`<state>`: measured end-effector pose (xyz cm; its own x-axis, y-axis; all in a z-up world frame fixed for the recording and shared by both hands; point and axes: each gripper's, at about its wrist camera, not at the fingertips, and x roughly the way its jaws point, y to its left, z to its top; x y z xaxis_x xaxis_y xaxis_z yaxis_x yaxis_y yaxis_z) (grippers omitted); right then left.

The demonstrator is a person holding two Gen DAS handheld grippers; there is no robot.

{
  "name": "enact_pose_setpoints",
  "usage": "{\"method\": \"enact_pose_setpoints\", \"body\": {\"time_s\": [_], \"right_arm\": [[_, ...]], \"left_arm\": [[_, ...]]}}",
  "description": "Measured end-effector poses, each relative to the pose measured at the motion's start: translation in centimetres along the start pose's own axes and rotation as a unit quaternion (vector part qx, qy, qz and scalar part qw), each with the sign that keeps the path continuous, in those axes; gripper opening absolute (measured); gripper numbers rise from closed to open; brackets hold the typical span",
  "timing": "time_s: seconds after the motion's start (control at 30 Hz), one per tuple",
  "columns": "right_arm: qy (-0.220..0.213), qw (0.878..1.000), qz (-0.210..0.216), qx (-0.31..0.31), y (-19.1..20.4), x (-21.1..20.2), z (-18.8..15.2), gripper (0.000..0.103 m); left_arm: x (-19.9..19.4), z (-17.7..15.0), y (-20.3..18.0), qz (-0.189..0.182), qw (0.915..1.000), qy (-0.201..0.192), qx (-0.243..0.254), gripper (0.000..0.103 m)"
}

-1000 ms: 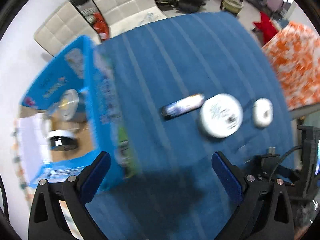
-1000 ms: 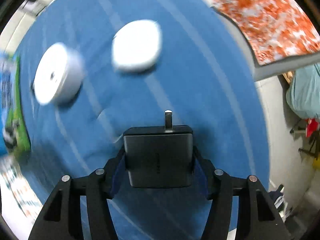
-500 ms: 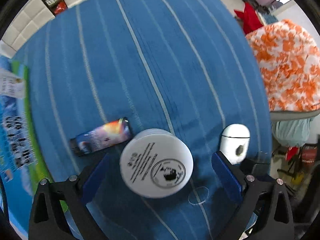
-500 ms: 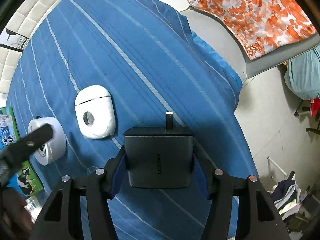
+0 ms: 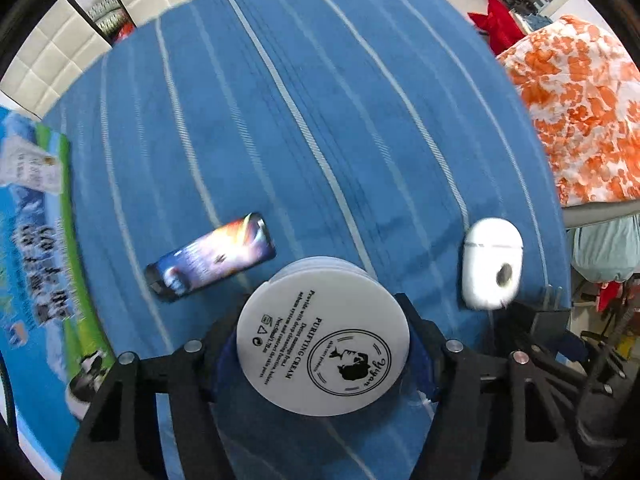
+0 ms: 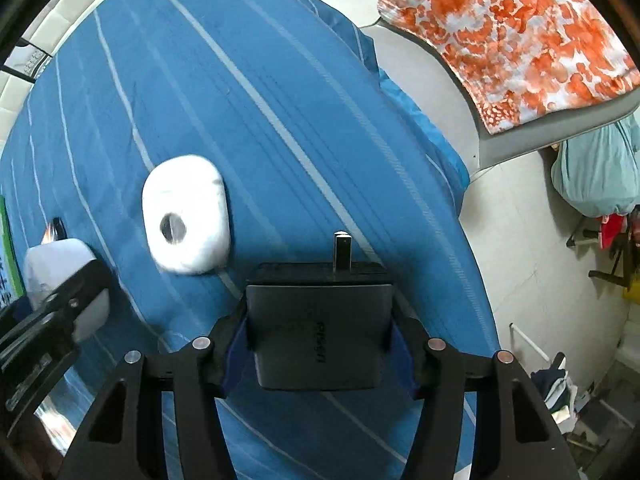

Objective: Organize rigid objects
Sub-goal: 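Grasp the white cream jar with the left tool, then lift the cream jar with the left tool while the right tool lifts the charger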

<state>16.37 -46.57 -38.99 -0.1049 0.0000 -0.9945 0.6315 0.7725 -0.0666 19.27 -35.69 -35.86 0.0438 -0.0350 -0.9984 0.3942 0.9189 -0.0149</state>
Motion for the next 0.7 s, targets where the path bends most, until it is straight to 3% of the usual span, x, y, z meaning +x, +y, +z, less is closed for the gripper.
{"method": "enact_pose_setpoints", "body": {"time_s": [0.3, 0.7], "right_arm": [[-0.028, 0.999, 0.015, -0.044, 3.0, -2.8, -4.4, 0.061], [-0.106, 0.981, 0.063, -0.150, 10.5, -12.6, -10.5, 0.061]], "left_arm": [[-4.8, -4.6, 2.5, 0.005, 0.9988, -0.049, 0.005, 0.066], [-13.6, -9.5, 9.9, 0.003, 0.9919, -0.121, -0.040, 0.066]]}}
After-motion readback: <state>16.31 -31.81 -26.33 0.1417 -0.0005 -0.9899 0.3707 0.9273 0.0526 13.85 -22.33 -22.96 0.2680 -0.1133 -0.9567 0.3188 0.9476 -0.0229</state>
